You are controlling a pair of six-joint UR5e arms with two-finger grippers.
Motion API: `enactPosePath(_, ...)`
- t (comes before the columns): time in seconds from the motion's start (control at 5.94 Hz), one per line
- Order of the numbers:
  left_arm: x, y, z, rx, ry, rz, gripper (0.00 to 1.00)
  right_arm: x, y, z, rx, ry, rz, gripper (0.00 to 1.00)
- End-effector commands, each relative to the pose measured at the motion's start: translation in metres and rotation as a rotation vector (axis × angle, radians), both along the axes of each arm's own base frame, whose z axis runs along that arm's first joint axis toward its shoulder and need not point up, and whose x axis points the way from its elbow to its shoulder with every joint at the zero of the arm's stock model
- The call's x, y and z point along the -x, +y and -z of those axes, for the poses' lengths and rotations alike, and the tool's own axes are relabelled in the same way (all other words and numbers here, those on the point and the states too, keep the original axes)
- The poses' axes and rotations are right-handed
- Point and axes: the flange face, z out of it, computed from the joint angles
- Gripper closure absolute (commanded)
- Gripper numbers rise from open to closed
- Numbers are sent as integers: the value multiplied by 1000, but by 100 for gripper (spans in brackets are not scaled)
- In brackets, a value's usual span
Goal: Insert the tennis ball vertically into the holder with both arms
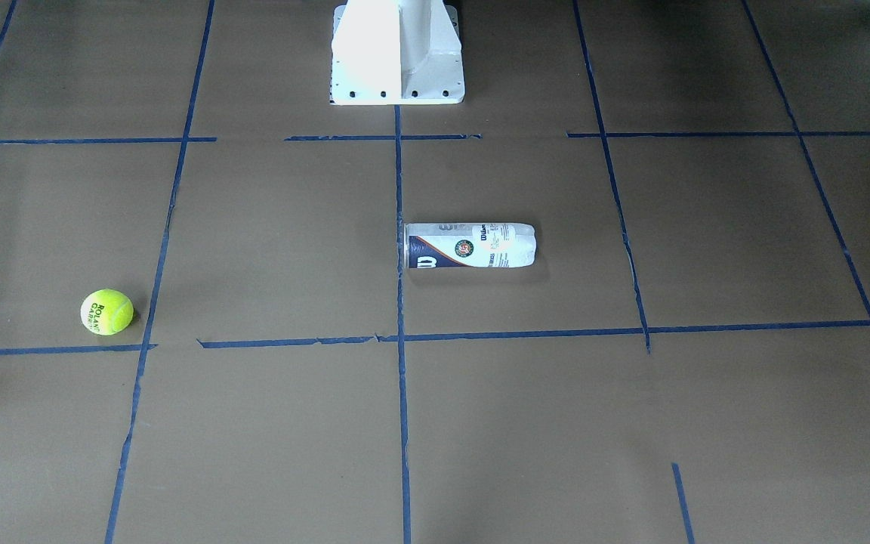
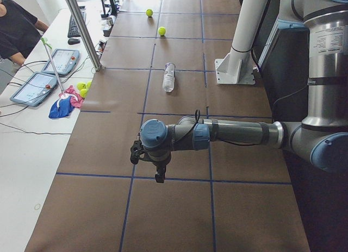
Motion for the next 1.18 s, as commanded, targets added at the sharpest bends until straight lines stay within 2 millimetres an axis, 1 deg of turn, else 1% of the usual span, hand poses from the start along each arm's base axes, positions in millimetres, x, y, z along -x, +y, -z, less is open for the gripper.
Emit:
enactPosePath(0.0,-1,1,8,-14,-4,-2,0,0,0,2,-3,0,-1,0)
enactPosePath(0.34,-1,4,5,-9,-4,-3,0,0,0,2,-5,0,1,0)
enactPosePath(0.51,-2,5,-1,5,-3,-2,0,1,0,-1,2,-1,4,0)
enactPosePath(0.84,-2,10,-7,15,10,-3,0,2,0,3,-1,-10,1,0)
enactPosePath(1.01,-2,9,2,-3,10,-4,0,2,0,5,-3,-10,-2,0)
